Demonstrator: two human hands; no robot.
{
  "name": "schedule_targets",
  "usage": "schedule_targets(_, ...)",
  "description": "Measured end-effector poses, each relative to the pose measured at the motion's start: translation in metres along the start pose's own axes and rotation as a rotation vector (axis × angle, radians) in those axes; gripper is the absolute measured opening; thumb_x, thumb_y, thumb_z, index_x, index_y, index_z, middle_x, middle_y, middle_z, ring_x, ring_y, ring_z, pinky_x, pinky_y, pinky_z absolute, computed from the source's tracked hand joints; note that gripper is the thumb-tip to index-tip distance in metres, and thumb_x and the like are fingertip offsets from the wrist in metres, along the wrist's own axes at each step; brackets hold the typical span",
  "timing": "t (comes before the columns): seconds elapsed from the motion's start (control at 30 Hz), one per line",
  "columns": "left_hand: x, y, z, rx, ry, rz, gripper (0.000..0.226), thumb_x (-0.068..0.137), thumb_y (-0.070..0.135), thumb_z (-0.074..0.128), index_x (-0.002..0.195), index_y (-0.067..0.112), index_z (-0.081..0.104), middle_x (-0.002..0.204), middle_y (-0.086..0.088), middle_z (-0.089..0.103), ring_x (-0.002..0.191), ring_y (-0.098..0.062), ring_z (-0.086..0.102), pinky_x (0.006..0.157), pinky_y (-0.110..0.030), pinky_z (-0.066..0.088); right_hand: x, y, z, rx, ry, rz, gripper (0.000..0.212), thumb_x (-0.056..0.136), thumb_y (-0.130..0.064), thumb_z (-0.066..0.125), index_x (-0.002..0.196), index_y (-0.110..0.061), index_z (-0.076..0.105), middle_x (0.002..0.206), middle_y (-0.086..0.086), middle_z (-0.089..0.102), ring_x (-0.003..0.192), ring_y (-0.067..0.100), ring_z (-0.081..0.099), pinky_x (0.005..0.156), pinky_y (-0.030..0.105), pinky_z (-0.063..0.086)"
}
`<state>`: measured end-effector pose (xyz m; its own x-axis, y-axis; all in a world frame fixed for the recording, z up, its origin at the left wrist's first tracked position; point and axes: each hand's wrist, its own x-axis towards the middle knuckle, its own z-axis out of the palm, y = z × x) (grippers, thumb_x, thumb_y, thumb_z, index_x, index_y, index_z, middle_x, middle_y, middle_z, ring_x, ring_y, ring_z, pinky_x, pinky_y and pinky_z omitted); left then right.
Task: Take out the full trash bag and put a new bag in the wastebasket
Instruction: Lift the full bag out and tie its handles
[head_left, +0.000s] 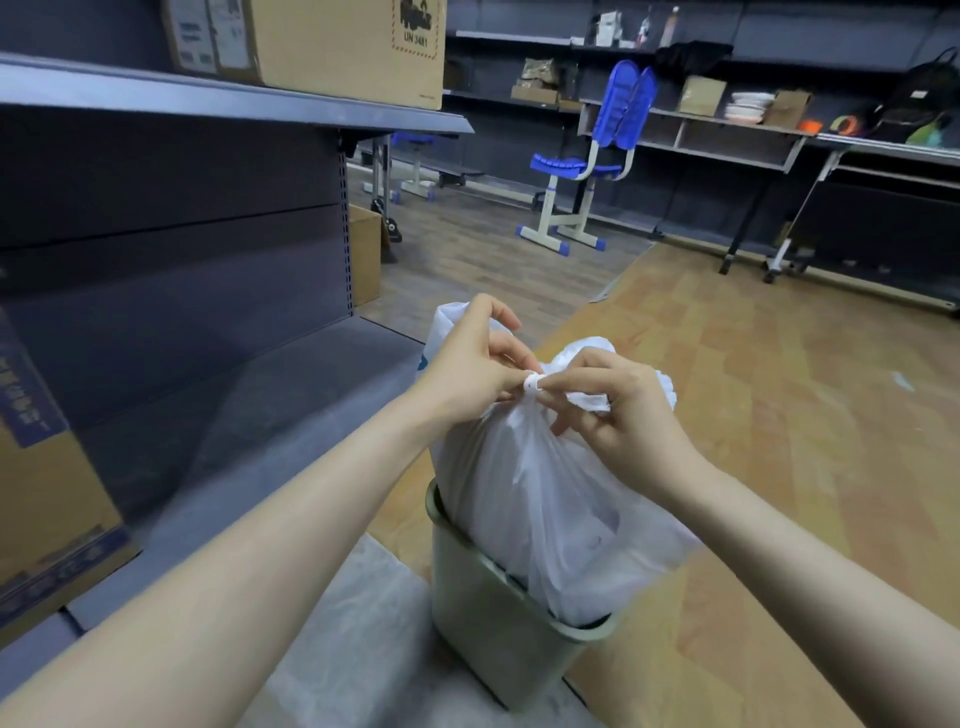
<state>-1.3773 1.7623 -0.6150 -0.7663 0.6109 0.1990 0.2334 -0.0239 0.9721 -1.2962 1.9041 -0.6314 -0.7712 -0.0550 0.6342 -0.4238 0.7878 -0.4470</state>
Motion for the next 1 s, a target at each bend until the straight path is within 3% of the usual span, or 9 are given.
schedule_targets(0.17, -0.004, -0.004, -0.008, -0.069, -0.021, -0.088, 0.042, 0.079, -0.009, 0.067, 0.101, 0.011, 0.038, 0.079, -0.003, 0.066, 0.071, -0.013, 0.061, 0.061, -0.02, 0.052, -0.001, -0.006, 0.006, -0.018, 0.156, -0.035, 0.011, 0.079, -0.016, 0.074, 0.084, -0.008, 0.068, 0.063, -0.012, 0.063, 0.056, 0.004, 0.062, 0.056, 0.007, 0.042)
schedule_targets(0.23, -0.004, -0.007, -0.01, -0.11, -0.017, -0.114, 0.043, 0.079, -0.012, 0.065, 0.106, 0.007, 0.038, 0.082, -0.007, 0.066, 0.072, -0.016, 0.061, 0.065, -0.024, 0.053, -0.002, -0.01, 0.007, 0.01, 0.133, 0.027, 0.018, 0.08, -0.017, 0.073, 0.091, -0.011, 0.061, 0.061, -0.014, 0.064, 0.057, 0.004, 0.065, 0.057, 0.004, 0.04)
schedule_targets(0.37, -0.006, -0.009, -0.012, -0.157, 0.004, -0.127, 0.04, 0.081, -0.017, 0.059, 0.105, 0.008, 0.038, 0.078, -0.009, 0.065, 0.065, -0.016, 0.061, 0.062, -0.027, 0.054, -0.001, -0.009, 0.006, -0.045, 0.018, -0.027, 0.015, 0.083, -0.019, 0.068, 0.096, -0.02, 0.075, 0.069, -0.005, 0.061, 0.057, 0.004, 0.06, 0.061, 0.005, 0.039)
schedule_targets(0.47, -0.008, -0.007, -0.011, -0.169, 0.031, -0.129, 0.04, 0.081, -0.015, 0.06, 0.103, 0.01, 0.039, 0.075, -0.007, 0.065, 0.052, -0.008, 0.061, 0.048, -0.018, 0.05, 0.006, -0.014, 0.0, -0.185, -0.156, 0.058, 0.015, 0.087, -0.02, 0.065, 0.096, -0.027, 0.075, 0.079, 0.001, 0.064, 0.05, 0.01, 0.062, 0.063, 0.023, 0.048)
schedule_targets(0.57, -0.007, -0.006, -0.007, -0.168, 0.05, -0.12, 0.04, 0.081, -0.015, 0.06, 0.1, 0.013, 0.039, 0.073, -0.005, 0.066, 0.053, -0.005, 0.062, 0.046, -0.016, 0.048, 0.011, -0.02, -0.003, -0.289, -0.228, 0.103, 0.012, 0.086, -0.028, 0.065, 0.092, -0.029, 0.076, 0.081, 0.001, 0.066, 0.053, 0.015, 0.063, 0.067, 0.036, 0.05)
schedule_targets(0.67, -0.007, -0.006, -0.006, -0.178, 0.064, -0.116, 0.04, 0.081, -0.014, 0.062, 0.097, 0.015, 0.039, 0.07, -0.003, 0.067, 0.06, -0.007, 0.062, 0.048, -0.018, 0.05, 0.012, -0.025, -0.004, -0.141, -0.169, 0.151, 0.007, 0.081, -0.025, 0.071, 0.082, -0.03, 0.074, 0.073, -0.006, 0.066, 0.047, 0.014, 0.063, 0.062, 0.024, 0.049)
schedule_targets(0.77, -0.008, -0.008, -0.009, -0.224, 0.068, -0.135, 0.042, 0.08, -0.013, 0.063, 0.106, 0.01, 0.038, 0.075, -0.007, 0.065, 0.064, -0.013, 0.062, 0.055, -0.022, 0.054, 0.012, -0.028, -0.004, 0.046, -0.106, 0.215, 0.018, 0.078, -0.019, 0.074, 0.073, -0.036, 0.068, 0.07, -0.007, 0.068, 0.046, 0.013, 0.064, 0.05, 0.01, 0.043)
schedule_targets(0.9, -0.009, -0.007, -0.01, -0.192, 0.072, -0.128, 0.043, 0.081, -0.015, 0.061, 0.108, 0.008, 0.037, 0.075, -0.007, 0.064, 0.056, -0.007, 0.062, 0.05, -0.017, 0.051, 0.016, -0.028, -0.003, -0.111, -0.26, 0.222, 0.012, 0.086, -0.027, 0.065, 0.077, -0.033, 0.073, 0.066, -0.014, 0.061, 0.051, 0.009, 0.065, 0.052, 0.007, 0.037)
schedule_targets(1.0, -0.008, -0.007, -0.007, -0.088, 0.07, -0.087, 0.041, 0.082, -0.014, 0.059, 0.106, 0.011, 0.037, 0.074, -0.004, 0.065, 0.062, -0.009, 0.06, 0.056, -0.018, 0.05, 0.017, -0.029, -0.004, -0.229, -0.222, 0.205, 0.007, 0.081, -0.028, 0.071, 0.08, -0.023, 0.076, 0.063, -0.001, 0.064, 0.059, 0.007, 0.064, 0.056, 0.003, 0.035)
